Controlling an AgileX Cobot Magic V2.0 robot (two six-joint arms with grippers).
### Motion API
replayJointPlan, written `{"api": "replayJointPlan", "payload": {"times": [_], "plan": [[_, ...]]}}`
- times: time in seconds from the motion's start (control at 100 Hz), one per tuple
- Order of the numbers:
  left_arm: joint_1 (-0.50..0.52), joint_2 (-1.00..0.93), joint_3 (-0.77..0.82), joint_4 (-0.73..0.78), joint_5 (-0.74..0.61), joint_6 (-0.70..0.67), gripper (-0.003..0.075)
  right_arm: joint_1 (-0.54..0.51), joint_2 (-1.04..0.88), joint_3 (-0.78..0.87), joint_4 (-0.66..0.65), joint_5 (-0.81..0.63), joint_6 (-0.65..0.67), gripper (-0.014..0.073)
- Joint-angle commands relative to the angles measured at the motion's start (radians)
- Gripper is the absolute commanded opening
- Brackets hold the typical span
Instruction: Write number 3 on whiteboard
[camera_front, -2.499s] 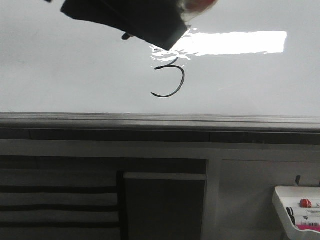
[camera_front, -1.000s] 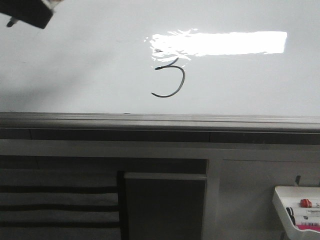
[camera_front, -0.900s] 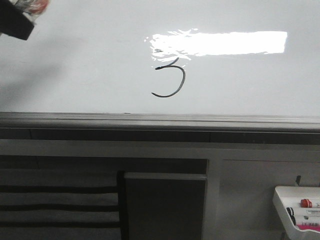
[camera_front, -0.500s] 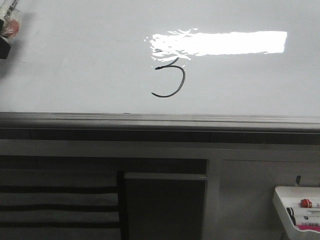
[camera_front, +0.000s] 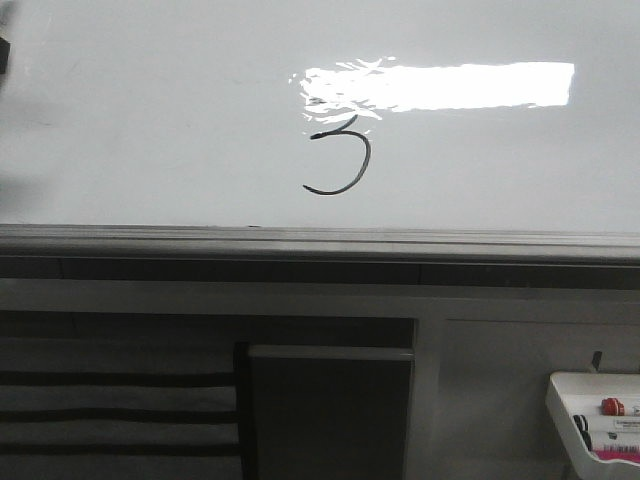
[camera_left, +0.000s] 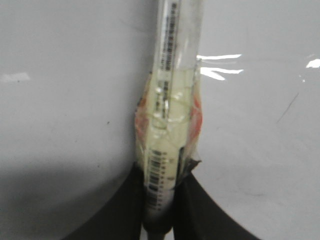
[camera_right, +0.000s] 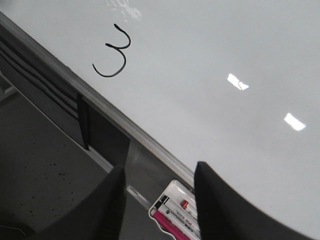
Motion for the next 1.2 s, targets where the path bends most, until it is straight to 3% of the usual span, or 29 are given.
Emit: {"api": "replayJointPlan", "payload": {"times": [0.0,0.24,0.5,0.62,0.84,1.01,1.189], "plan": [[0.003,-0.023,-0.025,-0.015,-0.039,-0.008,-0.0017,-0.005,0.001,-0.023,0.002,-0.071,0.002,0.0282],[0.003,-0.023,-0.023,-0.015,-0.026,-0.008,0.0016,-0.005,0.001,-0.023,0.006,-0.082,0.002,0.0282],[0.003,-0.021,-0.023,-0.015,0.002,-0.008,0.0355,-0.005,0.001,-0.023,0.009,-0.095,0.002,0.0282],[0.003,-0.021,-0.023,-0.015,0.002,-0.008,0.0438,-0.005,0.001,-0.023,0.009,-0.095,0.002,0.0282],[0.003,-0.054,-0.025,0.035,0.012,-0.008,0.0457,-0.005,0.001,-0.023,0.009,-0.071,0.039,0.0282],[0.003,-0.203,-0.025,0.086,0.158,-0.008,0.0457,-0.005,0.001,-0.023,0.009,0.032,0.127,0.0282],[0.003,-0.409,-0.021,0.203,0.326,-0.046,0.0457,-0.005,-0.014,-0.017,-0.163,0.054,0.472,0.0226]]}}
